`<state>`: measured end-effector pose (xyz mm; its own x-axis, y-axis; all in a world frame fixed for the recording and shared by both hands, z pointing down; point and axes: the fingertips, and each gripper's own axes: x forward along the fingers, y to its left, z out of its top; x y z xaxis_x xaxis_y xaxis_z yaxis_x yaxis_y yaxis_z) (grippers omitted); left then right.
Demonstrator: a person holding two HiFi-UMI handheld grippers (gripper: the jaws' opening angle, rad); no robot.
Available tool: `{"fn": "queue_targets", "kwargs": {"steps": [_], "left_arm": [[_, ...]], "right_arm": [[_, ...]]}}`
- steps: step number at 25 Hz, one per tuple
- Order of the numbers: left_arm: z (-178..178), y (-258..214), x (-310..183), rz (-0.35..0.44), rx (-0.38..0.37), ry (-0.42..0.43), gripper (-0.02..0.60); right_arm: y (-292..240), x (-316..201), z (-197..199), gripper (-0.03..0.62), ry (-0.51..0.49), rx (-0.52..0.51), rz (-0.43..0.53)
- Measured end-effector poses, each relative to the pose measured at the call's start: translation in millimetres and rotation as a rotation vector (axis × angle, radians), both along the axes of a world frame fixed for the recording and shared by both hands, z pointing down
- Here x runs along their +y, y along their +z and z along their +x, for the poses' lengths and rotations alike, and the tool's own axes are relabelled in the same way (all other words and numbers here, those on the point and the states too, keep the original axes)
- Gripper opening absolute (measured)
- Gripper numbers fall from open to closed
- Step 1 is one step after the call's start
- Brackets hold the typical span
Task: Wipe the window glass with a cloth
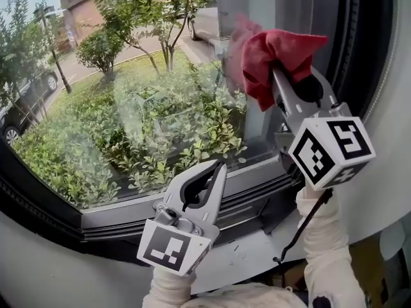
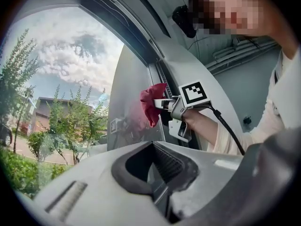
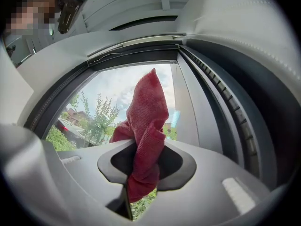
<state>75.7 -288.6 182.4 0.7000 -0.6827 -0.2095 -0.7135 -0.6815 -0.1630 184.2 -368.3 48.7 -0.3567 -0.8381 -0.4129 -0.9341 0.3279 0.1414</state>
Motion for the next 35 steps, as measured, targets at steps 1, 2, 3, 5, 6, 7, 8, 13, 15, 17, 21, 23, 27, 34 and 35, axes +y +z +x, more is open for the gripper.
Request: {"fn": "queue_targets", "kwargs": {"steps": [1, 2, 3, 5, 6, 7, 8, 13, 15, 17, 21, 23, 27, 34, 35], "left_arm": [[1, -1, -1, 0.001, 0.002, 0.001, 0.000], [2, -2, -1, 0.003, 0.004, 0.002, 0.000], [2, -3, -2, 0.005, 0.005, 0.003, 0.000], [1, -4, -3, 0.006, 0.005, 0.002, 0.000], [0, -4, -4, 0.007, 0.005, -0.001, 0.000], [-2, -4, -5, 0.008, 0.005, -0.003, 0.000], [-4, -4, -6, 0.010, 0.005, -0.005, 0.000], [-15, 0, -9, 0.008, 0.002, -0.018, 0.000], [-21, 2, -10, 0.008, 0.002, -0.024, 0.000], [-28, 4, -9, 0.009, 0.003, -0.030, 0.000], [-42, 2, -7, 0.014, 0.010, -0.033, 0.000], [-52, -1, -4, 0.015, 0.015, -0.036, 0.000], [-73, -1, 1, 0.019, 0.026, -0.041, 0.000], [-110, 6, 7, 0.015, 0.043, -0.056, 0.000], [-116, 6, 8, 0.017, 0.046, -0.058, 0.000]], "right_arm": [[0, 1, 0, 0.123, -0.003, -0.004, 0.008], [1, 2, -1, 0.123, -0.004, -0.009, 0.013], [3, 2, -1, 0.121, -0.008, -0.017, 0.012], [13, 2, -1, 0.121, -0.021, -0.039, 0.001], [20, 2, -1, 0.121, -0.025, -0.048, -0.003], [27, 2, -1, 0.121, -0.026, -0.054, -0.006], [36, 3, -1, 0.121, -0.024, -0.058, -0.008], [73, 3, -2, 0.121, -0.011, -0.084, -0.028], [77, 3, -4, 0.120, 0.012, -0.078, -0.022], [77, 4, -10, 0.113, 0.027, -0.067, -0.025], [76, 10, -34, 0.109, 0.037, -0.053, -0.027], [74, 14, -48, 0.107, 0.041, -0.064, -0.020], [73, 20, -73, 0.106, 0.037, -0.095, -0.019], [74, 28, -120, 0.106, 0.031, -0.108, -0.011], [74, 30, -128, 0.106, 0.029, -0.103, -0.010]]}}
